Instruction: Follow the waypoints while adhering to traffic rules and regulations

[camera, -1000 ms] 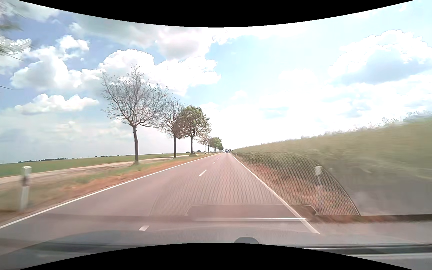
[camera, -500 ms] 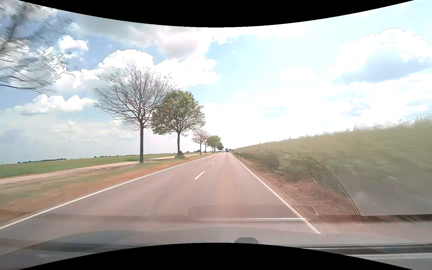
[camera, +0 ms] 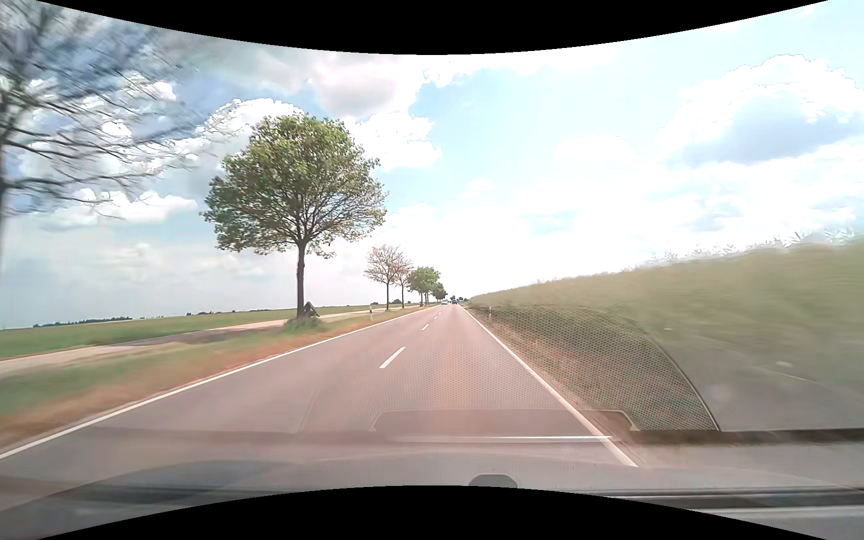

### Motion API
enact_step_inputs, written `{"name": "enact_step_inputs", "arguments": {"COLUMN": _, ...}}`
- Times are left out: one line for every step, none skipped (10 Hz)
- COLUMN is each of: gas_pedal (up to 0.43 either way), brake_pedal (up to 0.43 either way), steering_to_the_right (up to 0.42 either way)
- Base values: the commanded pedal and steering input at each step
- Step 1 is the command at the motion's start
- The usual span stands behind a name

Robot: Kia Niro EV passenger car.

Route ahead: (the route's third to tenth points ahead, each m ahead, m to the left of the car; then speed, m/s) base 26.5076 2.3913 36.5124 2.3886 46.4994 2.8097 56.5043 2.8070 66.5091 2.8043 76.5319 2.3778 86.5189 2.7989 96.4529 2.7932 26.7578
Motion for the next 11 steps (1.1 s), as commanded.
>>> {"name": "enact_step_inputs", "arguments": {"gas_pedal": 0.24, "brake_pedal": 0.0, "steering_to_the_right": -0.002}}
{"name": "enact_step_inputs", "arguments": {"gas_pedal": 0.24, "brake_pedal": 0.0, "steering_to_the_right": -0.002}}
{"name": "enact_step_inputs", "arguments": {"gas_pedal": 0.248, "brake_pedal": 0.0, "steering_to_the_right": -0.002}}
{"name": "enact_step_inputs", "arguments": {"gas_pedal": 0.248, "brake_pedal": 0.0, "steering_to_the_right": -0.002}}
{"name": "enact_step_inputs", "arguments": {"gas_pedal": 0.248, "brake_pedal": 0.0, "steering_to_the_right": -0.002}}
{"name": "enact_step_inputs", "arguments": {"gas_pedal": 0.248, "brake_pedal": 0.0, "steering_to_the_right": -0.002}}
{"name": "enact_step_inputs", "arguments": {"gas_pedal": 0.248, "brake_pedal": 0.0, "steering_to_the_right": -0.002}}
{"name": "enact_step_inputs", "arguments": {"gas_pedal": 0.248, "brake_pedal": 0.0, "steering_to_the_right": -0.001}}
{"name": "enact_step_inputs", "arguments": {"gas_pedal": 0.248, "brake_pedal": 0.0, "steering_to_the_right": -0.001}}
{"name": "enact_step_inputs", "arguments": {"gas_pedal": 0.24, "brake_pedal": 0.0, "steering_to_the_right": -0.002}}
{"name": "enact_step_inputs", "arguments": {"gas_pedal": 0.24, "brake_pedal": 0.0, "steering_to_the_right": -0.002}}
